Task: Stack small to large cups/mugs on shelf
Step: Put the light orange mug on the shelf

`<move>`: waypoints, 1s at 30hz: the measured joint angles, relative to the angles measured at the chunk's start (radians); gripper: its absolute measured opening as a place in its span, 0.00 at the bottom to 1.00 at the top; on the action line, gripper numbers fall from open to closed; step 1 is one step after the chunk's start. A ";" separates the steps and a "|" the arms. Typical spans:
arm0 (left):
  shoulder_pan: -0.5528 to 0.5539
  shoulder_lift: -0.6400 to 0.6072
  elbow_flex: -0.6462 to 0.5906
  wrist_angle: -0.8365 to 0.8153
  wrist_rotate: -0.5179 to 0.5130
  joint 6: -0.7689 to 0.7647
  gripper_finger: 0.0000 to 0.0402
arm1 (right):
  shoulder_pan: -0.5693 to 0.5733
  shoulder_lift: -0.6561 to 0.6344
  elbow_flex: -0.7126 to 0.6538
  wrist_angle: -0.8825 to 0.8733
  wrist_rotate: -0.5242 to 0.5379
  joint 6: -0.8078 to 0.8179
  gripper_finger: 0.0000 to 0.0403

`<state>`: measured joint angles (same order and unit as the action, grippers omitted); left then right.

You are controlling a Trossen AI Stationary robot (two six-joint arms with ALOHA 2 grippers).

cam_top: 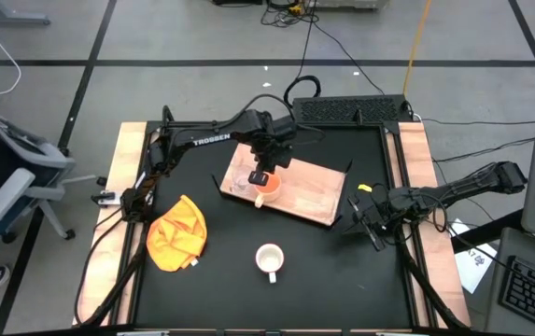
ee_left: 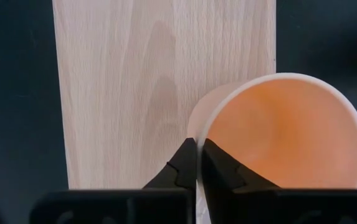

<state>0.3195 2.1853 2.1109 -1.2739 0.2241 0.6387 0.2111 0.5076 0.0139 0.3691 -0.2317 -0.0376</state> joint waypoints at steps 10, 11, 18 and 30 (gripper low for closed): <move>-0.003 0.001 -0.001 0.000 -0.016 0.007 0.08 | 0.000 0.000 0.000 0.000 0.000 0.000 0.00; -0.003 0.002 -0.001 -0.003 -0.016 0.007 0.10 | 0.000 0.000 0.000 0.000 0.000 0.000 0.00; -0.003 0.005 -0.002 -0.003 -0.016 0.005 0.16 | 0.000 0.000 0.000 0.000 0.000 0.000 0.00; -0.008 0.004 -0.002 -0.003 -0.016 -0.009 0.17 | 0.000 0.000 0.000 0.000 0.000 0.000 0.00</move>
<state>0.3111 2.1891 2.1090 -1.2768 0.2077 0.6297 0.2113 0.5076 0.0141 0.3694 -0.2317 -0.0376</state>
